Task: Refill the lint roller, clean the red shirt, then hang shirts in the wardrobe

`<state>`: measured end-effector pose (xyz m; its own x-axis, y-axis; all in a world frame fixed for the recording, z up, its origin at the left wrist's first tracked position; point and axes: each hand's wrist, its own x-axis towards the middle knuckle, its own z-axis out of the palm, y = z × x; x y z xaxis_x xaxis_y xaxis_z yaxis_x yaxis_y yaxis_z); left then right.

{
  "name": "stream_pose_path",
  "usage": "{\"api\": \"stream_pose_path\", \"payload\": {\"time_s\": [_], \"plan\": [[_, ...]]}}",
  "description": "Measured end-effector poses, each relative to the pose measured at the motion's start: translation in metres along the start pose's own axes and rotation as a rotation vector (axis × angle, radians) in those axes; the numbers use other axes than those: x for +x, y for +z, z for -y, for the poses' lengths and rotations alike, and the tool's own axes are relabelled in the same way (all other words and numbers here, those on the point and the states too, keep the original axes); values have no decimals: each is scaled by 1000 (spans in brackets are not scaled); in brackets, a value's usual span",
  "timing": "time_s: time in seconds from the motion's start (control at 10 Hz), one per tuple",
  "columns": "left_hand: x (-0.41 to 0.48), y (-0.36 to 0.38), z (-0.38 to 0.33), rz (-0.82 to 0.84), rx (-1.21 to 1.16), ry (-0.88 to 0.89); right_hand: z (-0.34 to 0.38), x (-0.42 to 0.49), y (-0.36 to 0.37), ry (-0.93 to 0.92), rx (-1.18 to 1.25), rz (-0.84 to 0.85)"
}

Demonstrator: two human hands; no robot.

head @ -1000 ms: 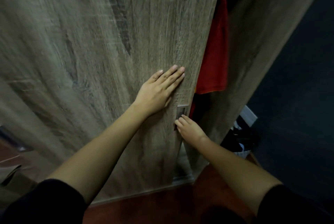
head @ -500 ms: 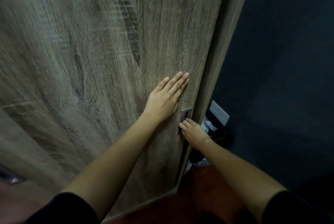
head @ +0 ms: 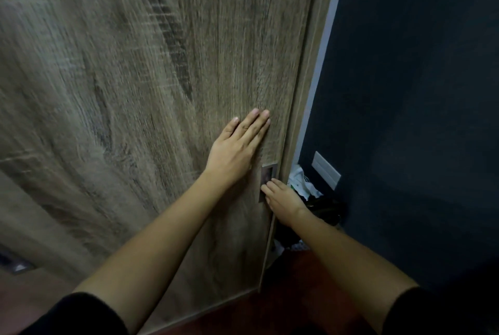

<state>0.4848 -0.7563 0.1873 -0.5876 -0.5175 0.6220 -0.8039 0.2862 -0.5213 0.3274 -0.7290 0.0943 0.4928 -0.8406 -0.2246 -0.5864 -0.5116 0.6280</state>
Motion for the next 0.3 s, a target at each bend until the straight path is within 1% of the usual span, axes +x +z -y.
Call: {"api": "stream_pose_path", "payload": {"time_s": [0.1, 0.2, 0.3], "plan": [[-3, -15, -3, -59, -191, -38, 3, -7, 2, 7, 98, -27], [-13, -25, -20, -51, -307, -107, -1, -21, 8, 13, 289, -49], [-26, -36, -53, 25, -518, -213, -19, -54, 17, 138, 576, -82]]}}
